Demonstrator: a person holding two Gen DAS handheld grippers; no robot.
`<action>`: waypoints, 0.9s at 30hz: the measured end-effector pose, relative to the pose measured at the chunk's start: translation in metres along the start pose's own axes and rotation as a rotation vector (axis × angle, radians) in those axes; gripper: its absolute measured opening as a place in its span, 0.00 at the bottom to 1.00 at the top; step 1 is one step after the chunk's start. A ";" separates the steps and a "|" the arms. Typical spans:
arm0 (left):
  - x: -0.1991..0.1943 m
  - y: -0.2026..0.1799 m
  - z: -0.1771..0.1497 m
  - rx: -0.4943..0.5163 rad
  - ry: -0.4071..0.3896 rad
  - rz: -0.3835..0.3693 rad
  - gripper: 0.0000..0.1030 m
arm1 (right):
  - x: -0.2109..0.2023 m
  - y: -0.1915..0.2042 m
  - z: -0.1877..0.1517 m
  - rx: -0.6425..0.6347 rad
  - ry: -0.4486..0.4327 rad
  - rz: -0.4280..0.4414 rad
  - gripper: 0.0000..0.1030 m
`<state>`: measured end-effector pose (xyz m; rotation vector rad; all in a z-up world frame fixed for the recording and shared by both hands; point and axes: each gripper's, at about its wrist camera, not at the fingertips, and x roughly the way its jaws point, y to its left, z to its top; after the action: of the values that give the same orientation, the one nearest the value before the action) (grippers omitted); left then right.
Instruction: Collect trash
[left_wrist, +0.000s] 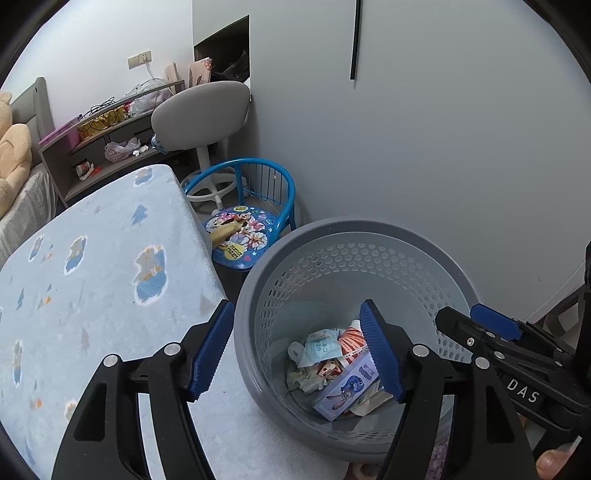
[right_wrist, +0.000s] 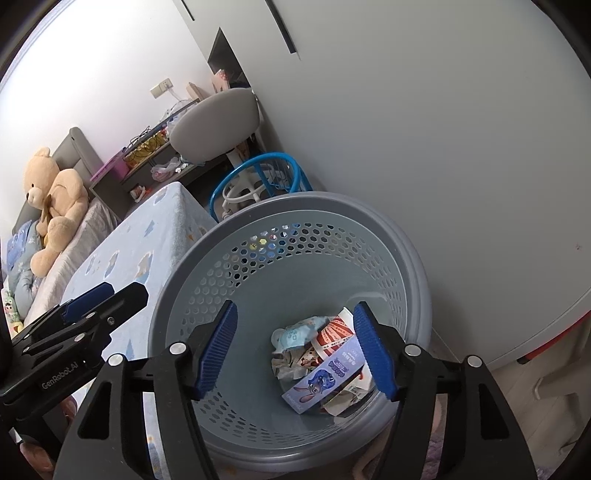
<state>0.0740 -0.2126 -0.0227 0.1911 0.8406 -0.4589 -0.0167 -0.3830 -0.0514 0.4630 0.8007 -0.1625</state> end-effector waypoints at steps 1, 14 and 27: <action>-0.001 0.000 0.000 0.000 -0.002 0.003 0.67 | 0.000 0.000 0.000 0.000 0.001 0.000 0.63; -0.012 0.001 -0.003 -0.009 -0.012 0.029 0.73 | -0.003 0.003 -0.002 -0.008 -0.015 0.000 0.79; -0.017 0.001 -0.005 -0.006 -0.019 0.046 0.75 | -0.005 0.005 -0.004 -0.013 -0.025 -0.005 0.85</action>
<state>0.0612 -0.2051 -0.0127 0.1998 0.8173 -0.4143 -0.0212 -0.3773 -0.0483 0.4458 0.7784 -0.1671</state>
